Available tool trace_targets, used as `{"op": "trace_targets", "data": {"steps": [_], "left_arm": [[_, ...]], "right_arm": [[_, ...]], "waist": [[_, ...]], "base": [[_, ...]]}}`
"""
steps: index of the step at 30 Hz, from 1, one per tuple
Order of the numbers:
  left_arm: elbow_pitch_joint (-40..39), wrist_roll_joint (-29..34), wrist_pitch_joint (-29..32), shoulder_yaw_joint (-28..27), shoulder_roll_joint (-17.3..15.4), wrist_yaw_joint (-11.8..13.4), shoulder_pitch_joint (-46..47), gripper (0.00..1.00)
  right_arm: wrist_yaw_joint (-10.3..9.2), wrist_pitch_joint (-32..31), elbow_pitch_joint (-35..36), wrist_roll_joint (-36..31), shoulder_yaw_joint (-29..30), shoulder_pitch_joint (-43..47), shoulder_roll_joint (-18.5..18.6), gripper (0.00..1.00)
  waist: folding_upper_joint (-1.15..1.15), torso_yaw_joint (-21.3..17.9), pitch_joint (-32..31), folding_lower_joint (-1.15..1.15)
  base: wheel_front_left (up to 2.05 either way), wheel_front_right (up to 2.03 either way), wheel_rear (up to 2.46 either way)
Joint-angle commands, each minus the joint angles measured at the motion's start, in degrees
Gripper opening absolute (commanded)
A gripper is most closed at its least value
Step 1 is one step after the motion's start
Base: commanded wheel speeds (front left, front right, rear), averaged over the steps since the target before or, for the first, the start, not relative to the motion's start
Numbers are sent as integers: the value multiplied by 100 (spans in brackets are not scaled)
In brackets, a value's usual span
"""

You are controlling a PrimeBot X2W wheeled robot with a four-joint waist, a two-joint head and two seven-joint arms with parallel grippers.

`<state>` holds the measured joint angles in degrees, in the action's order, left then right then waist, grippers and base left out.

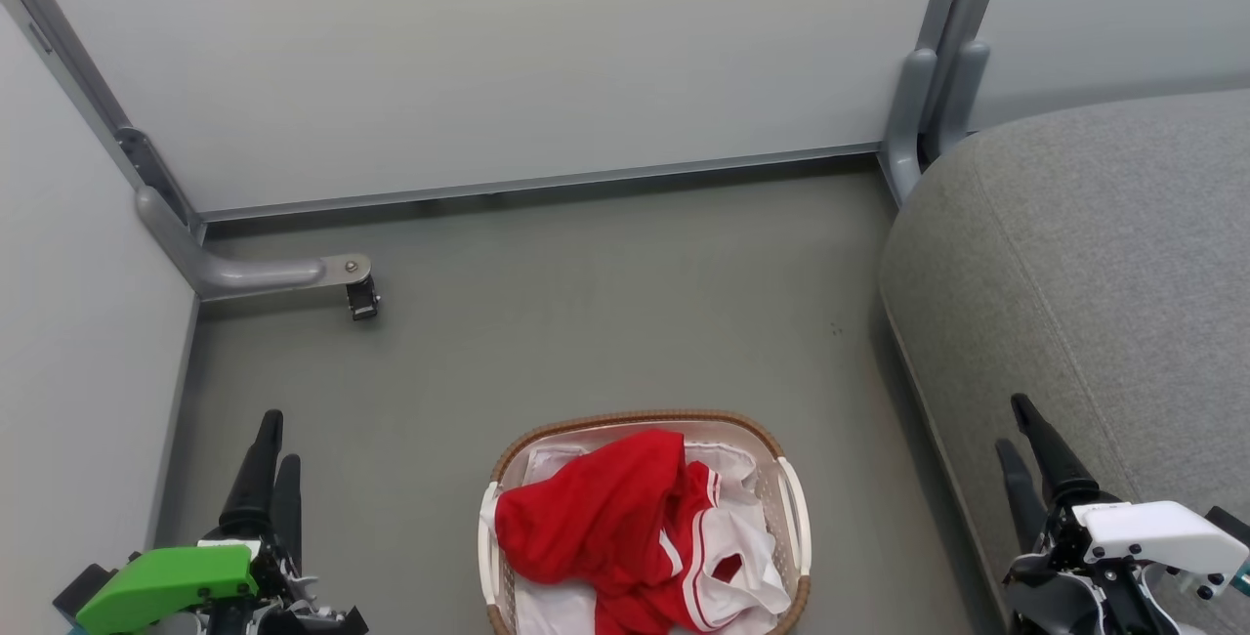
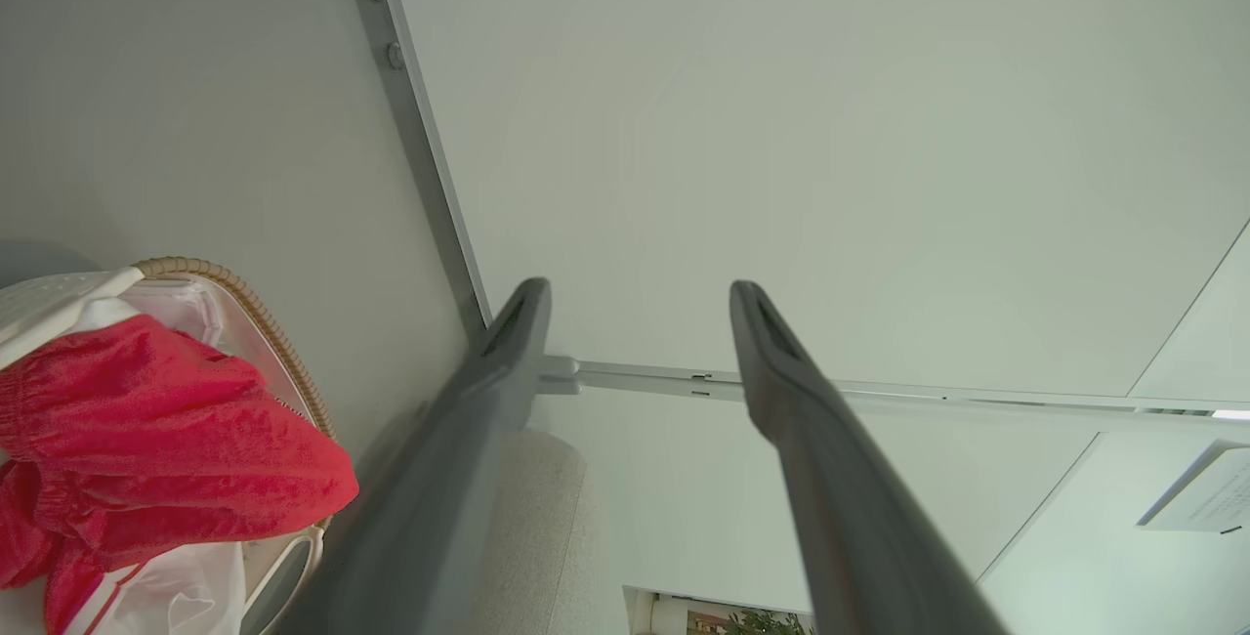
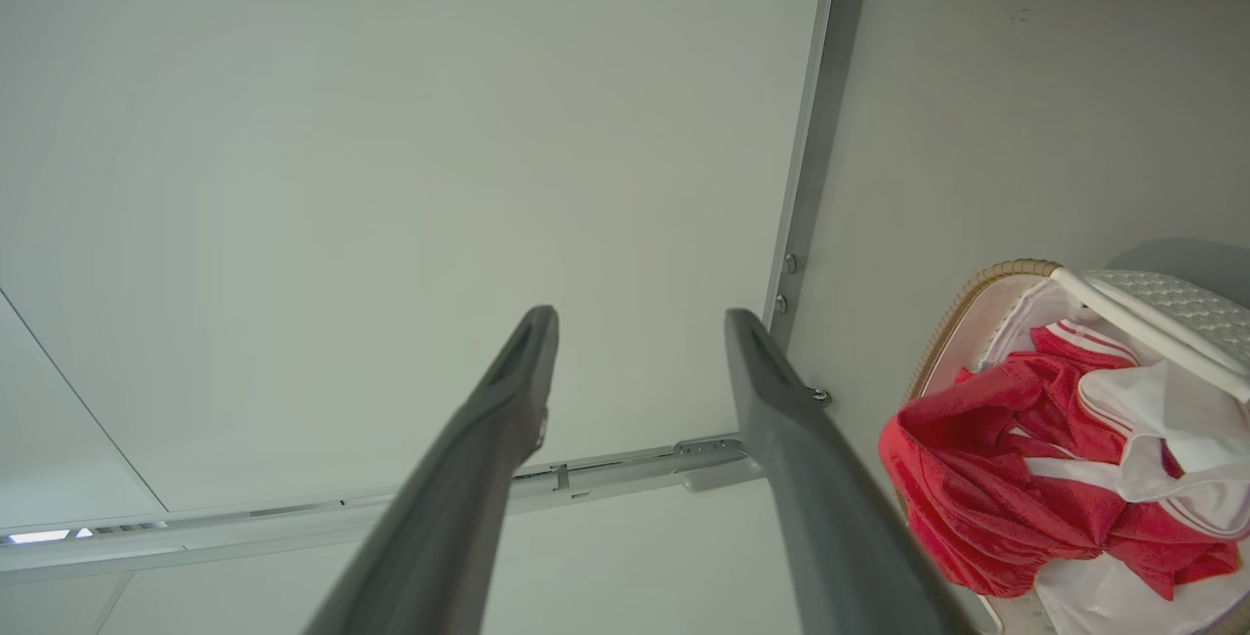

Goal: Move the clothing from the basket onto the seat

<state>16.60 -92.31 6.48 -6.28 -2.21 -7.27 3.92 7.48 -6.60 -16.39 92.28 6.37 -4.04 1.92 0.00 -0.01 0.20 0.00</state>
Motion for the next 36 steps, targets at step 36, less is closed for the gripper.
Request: {"op": "trace_targets", "data": {"steps": [36], "left_arm": [[69,4054,-924,737,-241,249,168,100]], "right_arm": [[1,931,44,-3310,-621,-219,363,100]], "waist": [[0,64,75,0]], "base": [[0,0,0]]}}
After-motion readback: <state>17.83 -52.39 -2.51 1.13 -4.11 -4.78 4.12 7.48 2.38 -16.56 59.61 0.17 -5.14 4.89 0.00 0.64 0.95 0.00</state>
